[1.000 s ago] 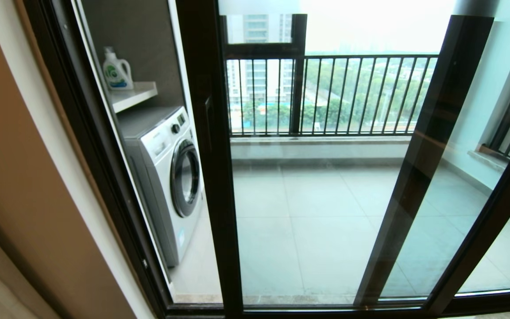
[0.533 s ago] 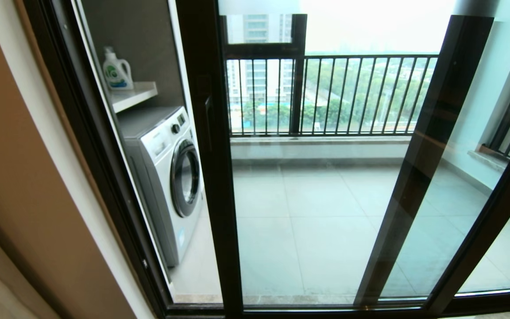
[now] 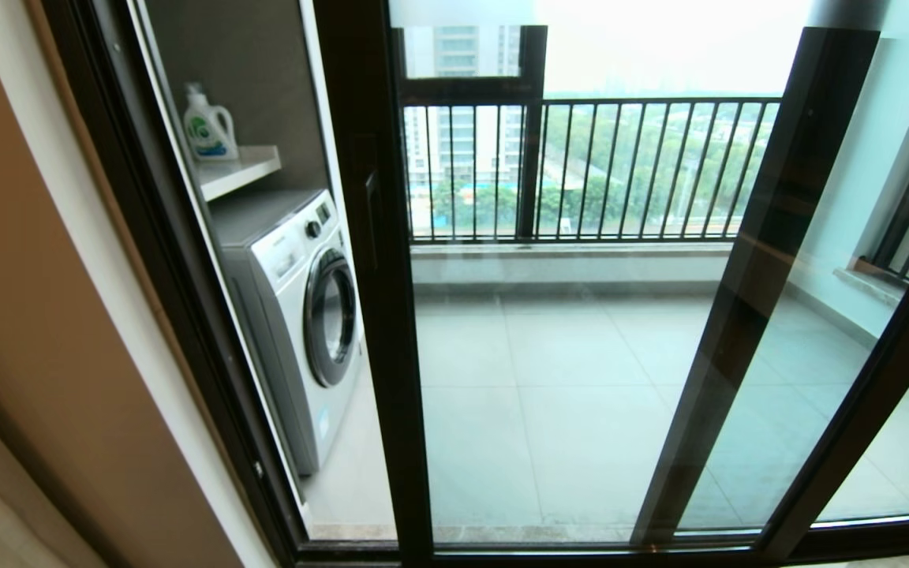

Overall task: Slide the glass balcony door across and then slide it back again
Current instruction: Close the slid door

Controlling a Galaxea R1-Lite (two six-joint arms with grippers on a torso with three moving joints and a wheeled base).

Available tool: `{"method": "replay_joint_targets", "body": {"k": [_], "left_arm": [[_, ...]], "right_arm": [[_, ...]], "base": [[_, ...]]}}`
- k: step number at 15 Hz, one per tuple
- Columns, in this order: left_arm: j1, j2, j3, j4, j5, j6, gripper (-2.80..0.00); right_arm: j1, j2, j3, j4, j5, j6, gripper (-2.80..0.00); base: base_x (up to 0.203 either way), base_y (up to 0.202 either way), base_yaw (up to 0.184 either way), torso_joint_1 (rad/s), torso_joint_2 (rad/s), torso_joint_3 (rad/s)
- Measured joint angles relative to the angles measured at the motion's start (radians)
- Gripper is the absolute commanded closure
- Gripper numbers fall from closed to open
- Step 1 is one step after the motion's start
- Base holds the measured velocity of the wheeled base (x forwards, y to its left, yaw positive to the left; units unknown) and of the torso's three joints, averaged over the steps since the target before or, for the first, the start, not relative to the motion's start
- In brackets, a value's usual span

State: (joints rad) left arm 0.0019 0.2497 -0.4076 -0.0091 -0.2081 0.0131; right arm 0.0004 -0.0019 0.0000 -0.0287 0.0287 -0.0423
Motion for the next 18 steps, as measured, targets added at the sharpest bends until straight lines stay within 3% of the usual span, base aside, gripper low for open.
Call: {"method": "replay_joint_targets", "body": {"k": [6,9,12,14,18], "left_arm": [[-0.004,0.498,-0.152,-0.342,-0.127,-0.003,0.0],[-0.042,0.742,-0.233,-0.496,-0.138,-0.004,0.0],[-0.122,0.938,-0.335,-0.539,-0.134,-0.015,0.0],[-0.186,1.051,-0.409,-0.548,-0.094,-0.03,0.0],[-0.292,1.261,-0.555,-0.663,0.081,-0.039,0.0]], "right_arm": [[0.0,0.0,0.0,0.001,0.0,0.0,0.0],[0.0,0.0,0.0,0.0,-0.001,0.0,0.0],[0.0,0.0,0.0,0.0,0.0,0.0,0.0],[0.0,0.0,0.0,0.0,-0.001,0.0,0.0],[0.0,0.0,0.0,0.001,0.0,0.0,0.0]], "base": [[0.0,0.0,0.0,0.0,0.0,0.0],[0.0,0.0,0.0,0.0,0.0,0.0],[0.0,0.0,0.0,0.0,0.0,0.0],[0.0,0.0,0.0,0.0,0.0,0.0],[0.0,0.0,0.0,0.0,0.0,0.0]]}}
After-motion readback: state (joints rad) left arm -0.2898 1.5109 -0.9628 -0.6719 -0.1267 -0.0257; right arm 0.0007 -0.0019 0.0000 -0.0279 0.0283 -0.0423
